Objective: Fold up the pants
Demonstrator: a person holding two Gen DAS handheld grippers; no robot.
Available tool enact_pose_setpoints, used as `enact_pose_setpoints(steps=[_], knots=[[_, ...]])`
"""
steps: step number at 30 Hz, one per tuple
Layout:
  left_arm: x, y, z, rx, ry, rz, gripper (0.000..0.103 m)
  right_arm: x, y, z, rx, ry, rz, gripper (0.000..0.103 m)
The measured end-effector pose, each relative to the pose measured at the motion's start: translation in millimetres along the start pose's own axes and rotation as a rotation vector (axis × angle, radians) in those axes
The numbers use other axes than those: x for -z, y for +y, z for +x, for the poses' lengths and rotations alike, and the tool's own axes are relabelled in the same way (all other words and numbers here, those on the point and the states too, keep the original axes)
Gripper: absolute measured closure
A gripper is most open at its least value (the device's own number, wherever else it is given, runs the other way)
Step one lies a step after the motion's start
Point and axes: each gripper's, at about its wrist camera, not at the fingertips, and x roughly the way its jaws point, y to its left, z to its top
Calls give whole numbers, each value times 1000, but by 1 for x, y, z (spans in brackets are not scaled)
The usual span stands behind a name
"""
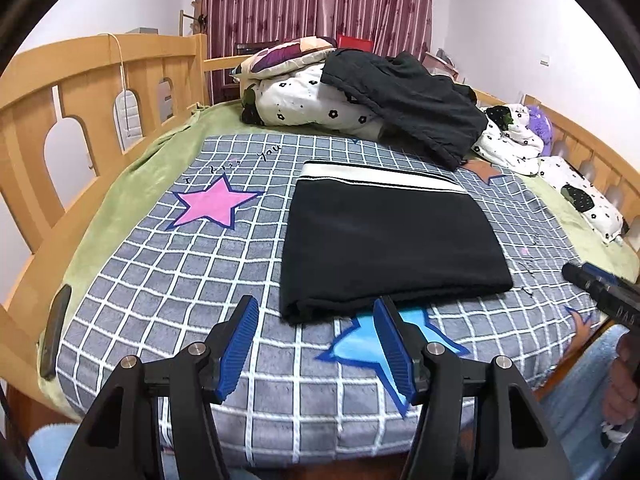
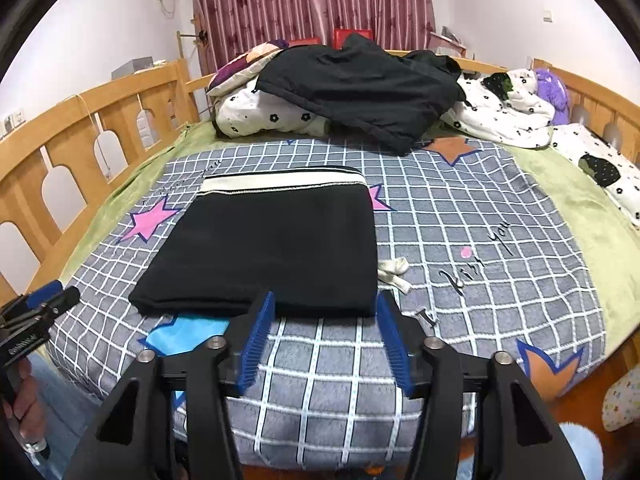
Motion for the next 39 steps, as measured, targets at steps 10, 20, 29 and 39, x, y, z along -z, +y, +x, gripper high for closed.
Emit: enact_pose_setpoints(steps=[10, 20, 29, 39], knots=[[9, -12, -14, -34, 4, 28, 37, 21, 0, -29, 56, -25, 4, 13], [11, -14, -14, -35, 5, 18, 37, 25, 1, -32, 65, -29, 0, 13], [12, -16, -9, -31, 19, 23, 37, 27, -4, -30, 76, -20, 11, 13], [14, -18, -6, -44, 28, 25, 37, 26, -7, -27, 79, -14, 32, 13]])
